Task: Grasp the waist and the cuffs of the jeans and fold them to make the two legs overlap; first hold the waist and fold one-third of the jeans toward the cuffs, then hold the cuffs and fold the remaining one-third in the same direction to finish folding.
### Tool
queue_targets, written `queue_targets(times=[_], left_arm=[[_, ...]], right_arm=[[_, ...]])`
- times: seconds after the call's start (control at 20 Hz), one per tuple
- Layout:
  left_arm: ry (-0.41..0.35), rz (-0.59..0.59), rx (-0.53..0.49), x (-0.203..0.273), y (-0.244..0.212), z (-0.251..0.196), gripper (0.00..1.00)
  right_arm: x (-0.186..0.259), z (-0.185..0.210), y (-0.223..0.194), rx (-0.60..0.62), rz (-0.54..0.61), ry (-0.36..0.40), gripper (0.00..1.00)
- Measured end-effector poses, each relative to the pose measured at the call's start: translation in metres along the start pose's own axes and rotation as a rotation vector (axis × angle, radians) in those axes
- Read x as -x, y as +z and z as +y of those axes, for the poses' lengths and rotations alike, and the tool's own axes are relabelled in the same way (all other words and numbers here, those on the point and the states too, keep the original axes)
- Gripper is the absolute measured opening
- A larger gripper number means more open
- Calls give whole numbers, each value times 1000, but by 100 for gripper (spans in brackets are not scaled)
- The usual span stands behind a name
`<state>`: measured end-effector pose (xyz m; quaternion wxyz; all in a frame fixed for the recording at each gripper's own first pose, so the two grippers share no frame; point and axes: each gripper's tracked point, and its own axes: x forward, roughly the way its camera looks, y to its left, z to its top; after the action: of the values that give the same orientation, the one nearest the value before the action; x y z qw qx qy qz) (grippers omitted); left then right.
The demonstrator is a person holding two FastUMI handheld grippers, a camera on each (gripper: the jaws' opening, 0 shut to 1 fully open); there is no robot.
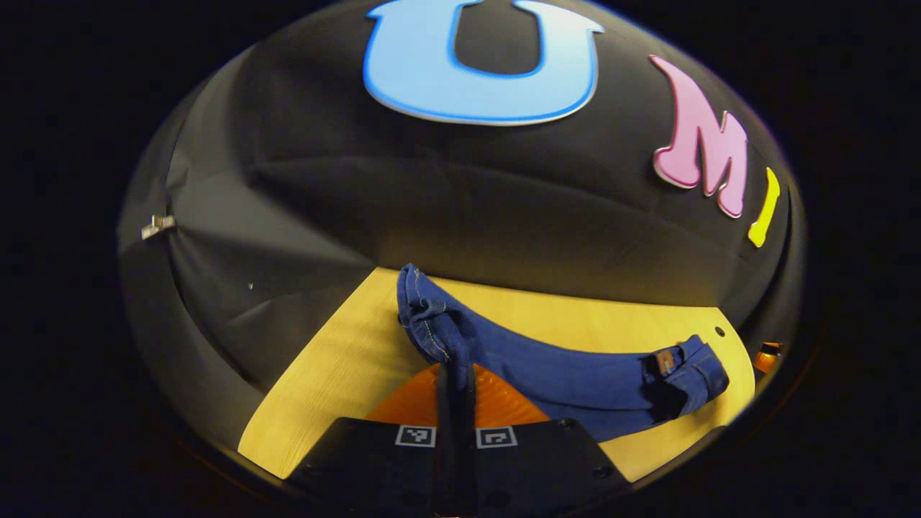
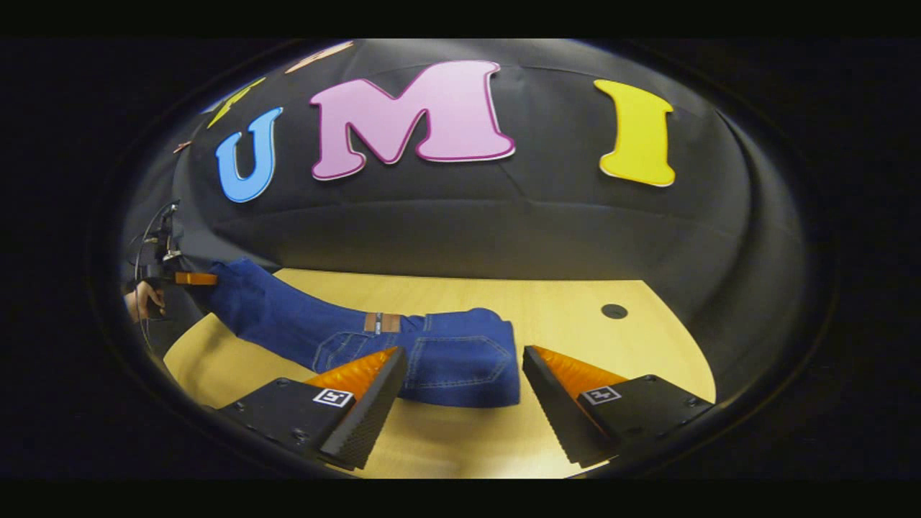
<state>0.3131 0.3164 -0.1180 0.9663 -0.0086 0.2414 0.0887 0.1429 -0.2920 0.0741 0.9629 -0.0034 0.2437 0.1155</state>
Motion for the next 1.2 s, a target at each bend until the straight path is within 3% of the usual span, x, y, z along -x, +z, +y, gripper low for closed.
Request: queue_targets(times=[0.3, 0.35, 0.4, 0.5, 0.75, 1.05, 1.2], left_arm=[[-99, -78, -111, 52, 65, -134, 6], [-116, -91, -129, 59, 71, -157, 10], [-137, -101, -147, 66, 76, -181, 6], [-176, -105, -170, 73, 76, -228, 6], [-292, -78, -148, 69, 58, -332, 6], [-425, 32, -153, 29, -1, -434, 6], [-416, 119, -195, 6, -48, -461, 6]], right_arm=[[41, -52, 14, -45, -4, -50, 99], [45, -62, 17, -54, -5, -62, 99], [49, -72, 20, -64, -11, -72, 98], [56, -86, 25, -81, -27, -87, 99], [71, -129, 26, -79, -40, -136, 99], [93, -169, 16, -136, -46, -201, 99], [105, -176, 9, -147, -42, -222, 99]])
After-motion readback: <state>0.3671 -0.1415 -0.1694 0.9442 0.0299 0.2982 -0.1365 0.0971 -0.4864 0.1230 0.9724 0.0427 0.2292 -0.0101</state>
